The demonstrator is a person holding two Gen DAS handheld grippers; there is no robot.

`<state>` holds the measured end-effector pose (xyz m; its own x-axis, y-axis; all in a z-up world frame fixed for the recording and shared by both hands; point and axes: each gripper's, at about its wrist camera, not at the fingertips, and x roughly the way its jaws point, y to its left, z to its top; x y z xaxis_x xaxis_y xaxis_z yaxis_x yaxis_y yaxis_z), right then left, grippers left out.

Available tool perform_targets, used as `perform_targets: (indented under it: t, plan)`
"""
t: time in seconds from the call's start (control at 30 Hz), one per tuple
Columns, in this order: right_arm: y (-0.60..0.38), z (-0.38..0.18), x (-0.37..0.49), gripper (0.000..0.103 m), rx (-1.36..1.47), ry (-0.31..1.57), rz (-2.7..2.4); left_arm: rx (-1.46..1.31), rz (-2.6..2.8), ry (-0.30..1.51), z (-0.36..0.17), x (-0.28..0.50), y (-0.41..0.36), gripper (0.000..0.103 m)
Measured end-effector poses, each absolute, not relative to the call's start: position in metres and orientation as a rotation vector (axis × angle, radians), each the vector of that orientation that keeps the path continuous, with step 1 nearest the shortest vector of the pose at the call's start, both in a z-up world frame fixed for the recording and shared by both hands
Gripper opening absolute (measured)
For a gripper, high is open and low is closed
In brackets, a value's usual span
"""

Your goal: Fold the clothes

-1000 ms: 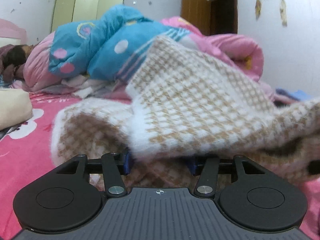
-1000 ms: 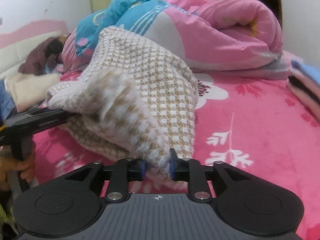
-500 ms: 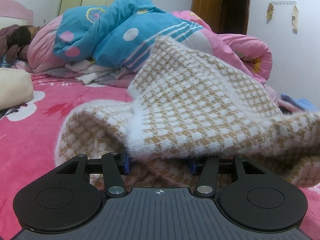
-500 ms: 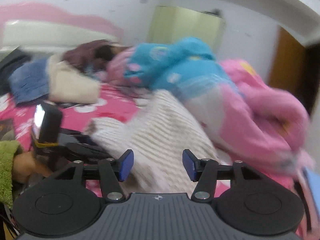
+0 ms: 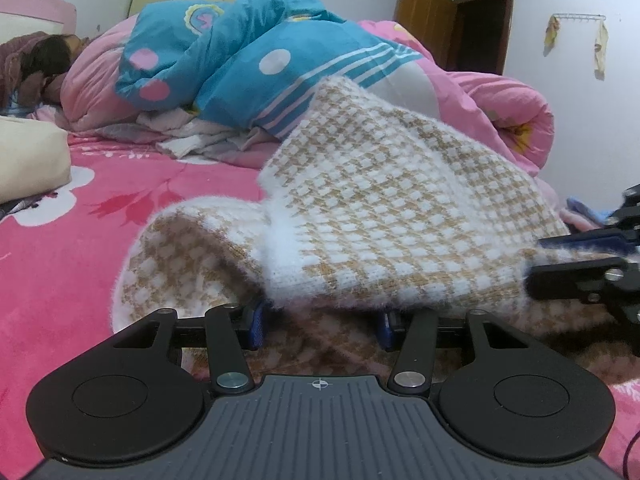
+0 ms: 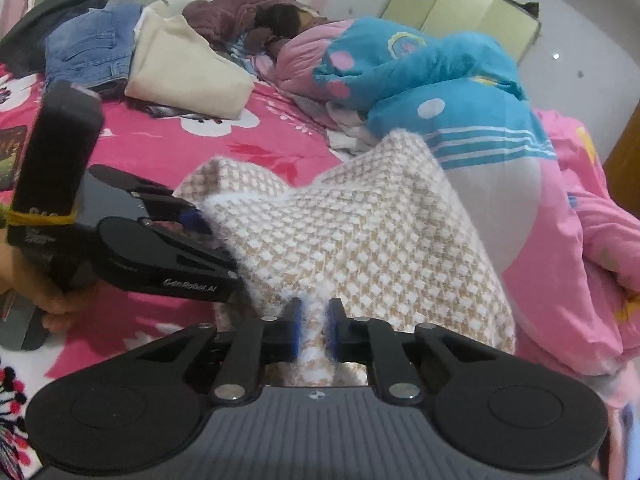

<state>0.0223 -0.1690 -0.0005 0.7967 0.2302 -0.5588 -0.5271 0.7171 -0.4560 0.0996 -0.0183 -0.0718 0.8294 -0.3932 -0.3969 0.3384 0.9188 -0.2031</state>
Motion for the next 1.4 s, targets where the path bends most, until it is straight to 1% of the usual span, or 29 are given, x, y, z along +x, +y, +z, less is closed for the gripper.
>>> perform_targets:
  t: [0.03, 0.1, 0.17, 0.2, 0.3, 0.4, 0.43, 0.47, 0.57, 0.7, 0.8, 0.97, 1.27, 1.4]
  plan:
    - [-0.167, 0.0, 0.016, 0.013, -0.671, 0.481, 0.437, -0.129, -0.389, 0.448, -0.072, 0.1, -0.018, 0.049]
    - [-0.163, -0.001, 0.008, 0.017, -0.732, 0.456, 0.434, -0.136, -0.387, 0.449, -0.072, 0.1, -0.017, 0.049]
    - [-0.161, -0.003, 0.004, 0.031, -0.772, 0.44, 0.442, -0.141, -0.387, 0.451, -0.072, 0.101, -0.017, 0.049]
    - [-0.16, -0.005, 0.005, 0.032, -0.777, 0.445, 0.443, -0.14, -0.387, 0.45, -0.072, 0.101, -0.017, 0.049]
    - [-0.159, -0.01, 0.014, 0.031, -0.783, 0.473, 0.443, -0.139, -0.385, 0.448, -0.072, 0.101, -0.017, 0.049]
    - [-0.162, -0.014, 0.025, 0.027, -0.734, 0.521, 0.437, -0.136, -0.385, 0.446, -0.072, 0.1, -0.017, 0.049]
    - [-0.163, -0.015, 0.028, 0.018, -0.719, 0.531, 0.436, -0.135, -0.385, 0.446, -0.073, 0.1, -0.017, 0.049]
    - [-0.164, -0.015, 0.029, 0.013, -0.707, 0.532, 0.432, -0.134, -0.385, 0.445, -0.073, 0.1, -0.017, 0.049]
    - [-0.166, -0.011, 0.026, 0.009, -0.677, 0.498, 0.401, -0.132, -0.384, 0.439, -0.073, 0.098, -0.017, 0.049]
    - [-0.184, 0.011, 0.014, 0.008, -0.57, 0.396, 0.316, -0.129, -0.384, 0.432, -0.073, 0.097, -0.017, 0.049]
    - [-0.215, 0.031, 0.011, 0.008, -0.433, 0.331, 0.208, -0.126, -0.388, 0.425, -0.072, 0.095, -0.018, 0.048]
    - [-0.294, 0.036, 0.01, 0.008, -0.145, 0.328, 0.039, -0.127, -0.435, 0.416, -0.064, 0.084, -0.018, 0.048]
    - [-0.442, -0.021, 0.019, 0.007, 0.405, 0.424, -0.194, -0.128, -0.52, 0.399, -0.05, 0.063, -0.018, 0.048]
    - [-0.48, -0.057, 0.031, 0.008, 0.58, 0.518, -0.238, -0.169, -0.584, 0.391, -0.041, 0.054, -0.014, 0.05]
